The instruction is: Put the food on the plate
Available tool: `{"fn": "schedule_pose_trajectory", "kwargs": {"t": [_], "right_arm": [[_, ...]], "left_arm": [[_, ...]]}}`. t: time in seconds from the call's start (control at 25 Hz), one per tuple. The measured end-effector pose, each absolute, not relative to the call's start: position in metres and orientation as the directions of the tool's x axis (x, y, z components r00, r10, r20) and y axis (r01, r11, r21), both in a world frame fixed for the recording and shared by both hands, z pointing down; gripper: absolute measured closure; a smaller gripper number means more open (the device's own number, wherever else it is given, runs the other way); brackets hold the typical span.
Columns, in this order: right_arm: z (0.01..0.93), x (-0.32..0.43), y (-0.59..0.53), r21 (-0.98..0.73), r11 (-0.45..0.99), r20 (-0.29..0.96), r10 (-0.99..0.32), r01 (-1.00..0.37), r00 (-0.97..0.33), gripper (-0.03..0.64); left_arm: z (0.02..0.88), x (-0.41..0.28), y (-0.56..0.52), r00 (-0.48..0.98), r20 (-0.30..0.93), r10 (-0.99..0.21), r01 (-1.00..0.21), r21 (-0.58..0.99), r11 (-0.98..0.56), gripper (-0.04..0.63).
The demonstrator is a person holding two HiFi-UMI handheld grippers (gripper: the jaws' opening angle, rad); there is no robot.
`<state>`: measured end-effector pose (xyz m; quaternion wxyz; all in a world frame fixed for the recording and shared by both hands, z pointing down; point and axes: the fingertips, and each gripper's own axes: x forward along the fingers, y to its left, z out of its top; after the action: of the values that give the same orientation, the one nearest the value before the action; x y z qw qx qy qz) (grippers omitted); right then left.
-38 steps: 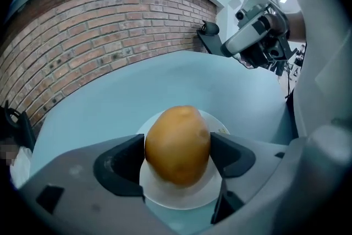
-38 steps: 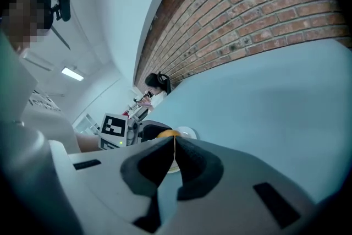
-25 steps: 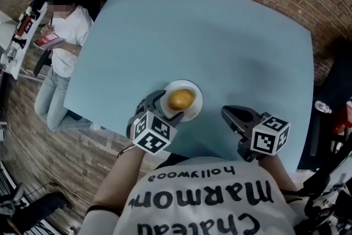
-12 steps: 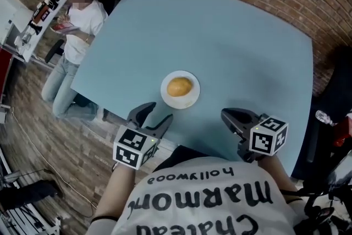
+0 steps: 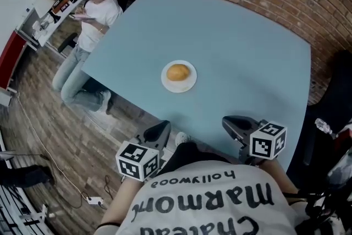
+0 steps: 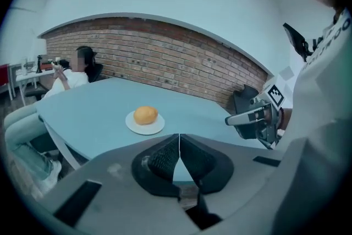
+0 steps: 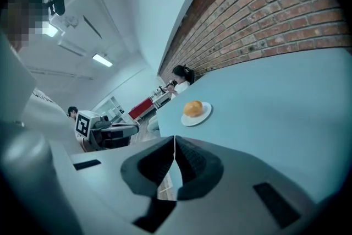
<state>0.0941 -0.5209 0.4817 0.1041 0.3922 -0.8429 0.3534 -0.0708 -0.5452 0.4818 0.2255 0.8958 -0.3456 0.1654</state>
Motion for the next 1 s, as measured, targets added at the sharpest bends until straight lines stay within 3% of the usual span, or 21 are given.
{"fn": "schedule_pose_trajectory", "kwargs": {"t": [0.2,0.52,1.0], "right_arm": [[0.479,0.100,-0.476,-0.510,0.488,0.424,-0.574,-0.708,-0.701,0.607],[0.488,0.102,-0.415,-0.509,0.520,0.439,-0.529,-0.686,-0.726,0.607],[0.476,0.095,-0.387,-0.431,0.562,0.455,-0.540,-0.706,-0.708,0.607]], "left_arm": [[0.480,-0.061,-0.492,0.703,0.395,-0.591,-0.711,0.369,-0.599,0.589],[0.496,-0.062,-0.412,0.679,0.423,-0.600,-0.735,0.396,-0.551,0.589],[0.471,-0.077,-0.386,0.663,0.383,-0.643,-0.749,0.347,-0.565,0.589]]}}
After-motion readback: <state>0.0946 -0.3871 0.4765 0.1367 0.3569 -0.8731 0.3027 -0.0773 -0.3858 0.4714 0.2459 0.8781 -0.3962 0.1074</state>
